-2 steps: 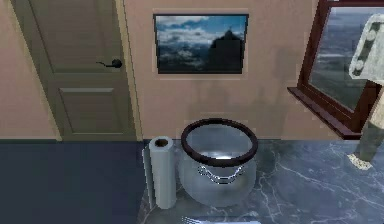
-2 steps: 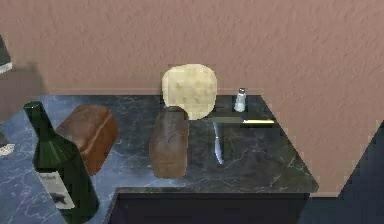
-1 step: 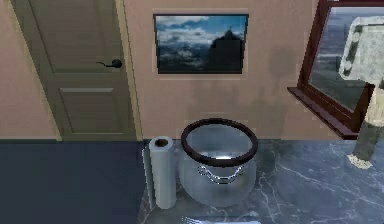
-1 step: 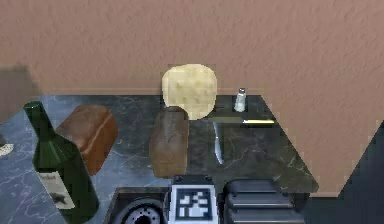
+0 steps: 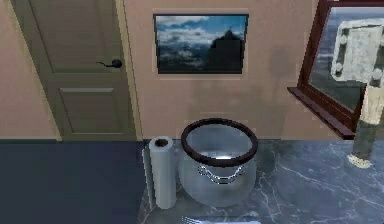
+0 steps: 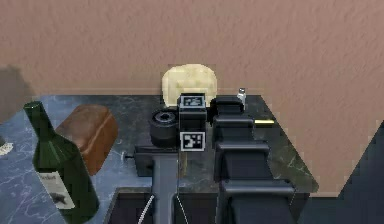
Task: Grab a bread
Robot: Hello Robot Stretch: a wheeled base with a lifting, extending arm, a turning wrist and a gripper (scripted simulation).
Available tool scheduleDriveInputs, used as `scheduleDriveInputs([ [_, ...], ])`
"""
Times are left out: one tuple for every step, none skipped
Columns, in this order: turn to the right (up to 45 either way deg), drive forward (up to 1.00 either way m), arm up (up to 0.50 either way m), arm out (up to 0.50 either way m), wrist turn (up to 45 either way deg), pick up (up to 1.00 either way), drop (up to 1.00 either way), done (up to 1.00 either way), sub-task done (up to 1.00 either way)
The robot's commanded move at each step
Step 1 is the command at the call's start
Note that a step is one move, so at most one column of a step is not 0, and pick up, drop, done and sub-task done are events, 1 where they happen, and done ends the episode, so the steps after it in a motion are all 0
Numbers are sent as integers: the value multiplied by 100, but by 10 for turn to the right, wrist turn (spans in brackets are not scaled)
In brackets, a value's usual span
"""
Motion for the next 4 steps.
scheduleDriveInputs([
  [0,0,0,0,450,0,0,0,0],
  [0,0,0,0,450,0,0,0,0],
  [0,0,0,0,450,0,0,0,0],
  [0,0,0,0,330,0,0,0,0],
])
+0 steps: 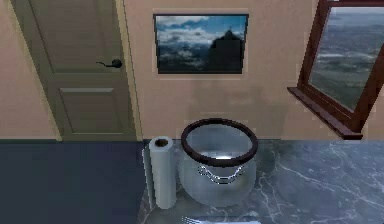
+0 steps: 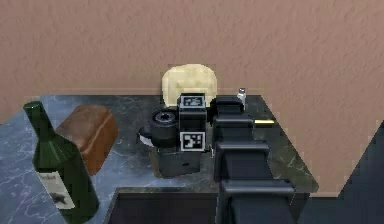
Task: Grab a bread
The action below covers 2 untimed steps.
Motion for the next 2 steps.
scheduleDriveInputs([
  [0,0,0,0,0,100,0,0,0],
  [0,0,0,0,0,0,0,100,0],
])
